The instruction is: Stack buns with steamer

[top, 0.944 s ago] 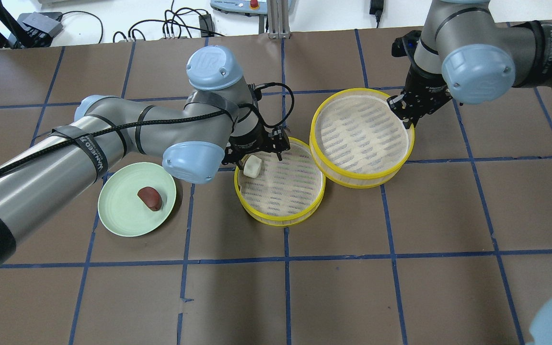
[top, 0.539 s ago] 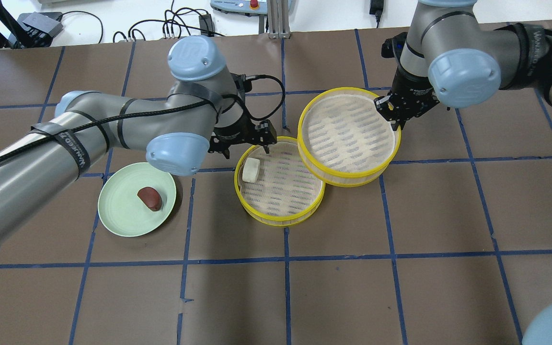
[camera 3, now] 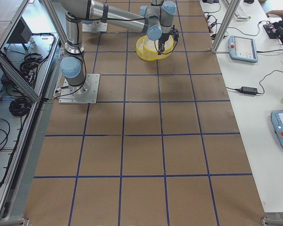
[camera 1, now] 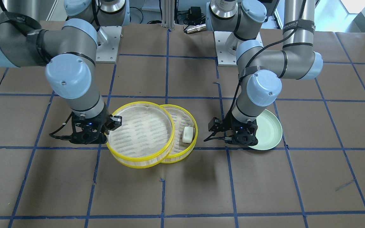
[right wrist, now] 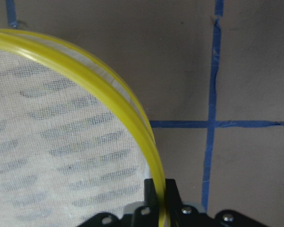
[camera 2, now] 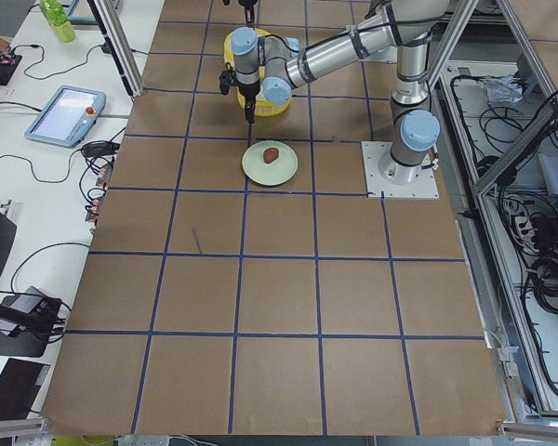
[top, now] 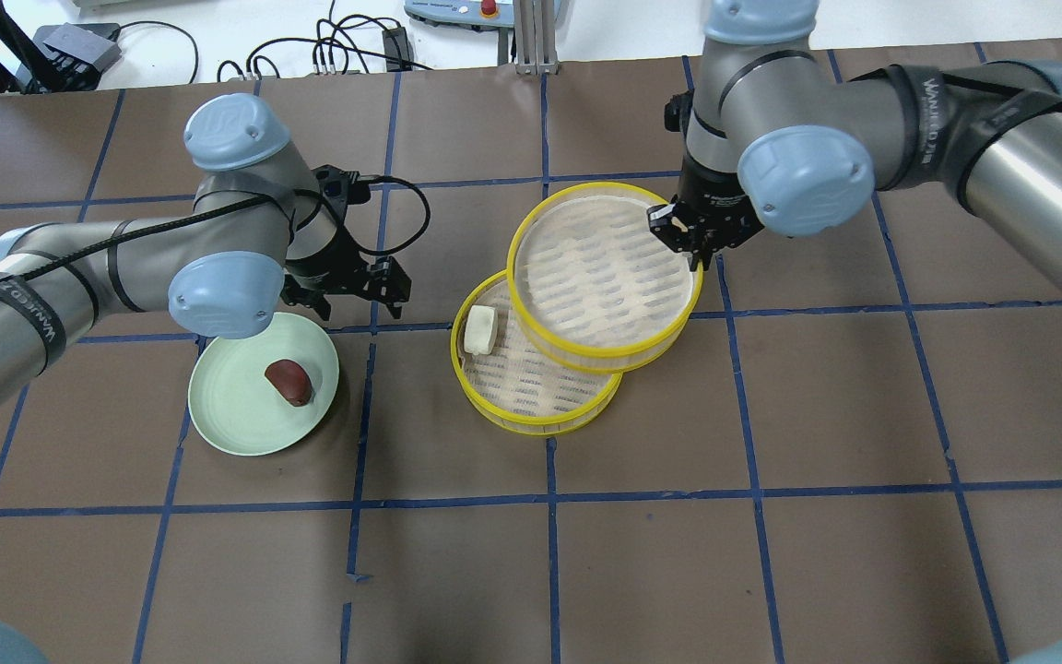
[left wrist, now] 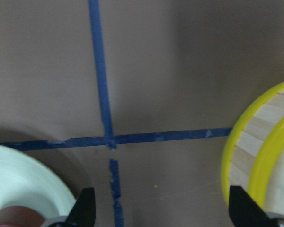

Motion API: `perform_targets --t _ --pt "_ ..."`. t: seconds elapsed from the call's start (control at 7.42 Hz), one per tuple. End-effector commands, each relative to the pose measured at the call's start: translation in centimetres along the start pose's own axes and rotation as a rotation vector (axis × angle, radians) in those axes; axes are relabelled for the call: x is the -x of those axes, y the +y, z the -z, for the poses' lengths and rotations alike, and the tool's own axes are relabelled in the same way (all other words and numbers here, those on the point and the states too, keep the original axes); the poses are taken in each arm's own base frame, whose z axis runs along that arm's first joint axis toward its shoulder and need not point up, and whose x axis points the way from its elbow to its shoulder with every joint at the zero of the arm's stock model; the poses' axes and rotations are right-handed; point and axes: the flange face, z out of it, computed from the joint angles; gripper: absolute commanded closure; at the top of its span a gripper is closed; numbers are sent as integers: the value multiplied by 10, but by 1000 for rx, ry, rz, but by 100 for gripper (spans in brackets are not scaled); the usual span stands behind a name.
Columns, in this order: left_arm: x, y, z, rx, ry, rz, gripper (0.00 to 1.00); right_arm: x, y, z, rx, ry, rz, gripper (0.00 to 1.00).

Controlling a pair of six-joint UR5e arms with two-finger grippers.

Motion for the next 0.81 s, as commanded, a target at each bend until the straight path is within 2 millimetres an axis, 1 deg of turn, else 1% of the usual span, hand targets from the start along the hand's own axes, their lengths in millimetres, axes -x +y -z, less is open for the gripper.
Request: perform_targets --t 0.0,0.13,0.27,0.4,0.54,0.67 --pt "44 27 -36 92 -13 26 0 47 14 -11 16 -23 -21 92" --pt "51 36 -44 125 -73 32 3 56 15 -17 24 -22 -14 92" --pt "53 38 -47 134 -83 20 23 58 17 -24 35 -14 -8 92" --pt "53 39 -47 138 -85 14 55 58 16 -29 43 -9 -5 92" --pt "53 39 -47 139 -88 7 82 57 15 -30 44 -3 1 92" --pt "54 37 -44 130 -90 12 95 54 15 -28 35 30 4 92"
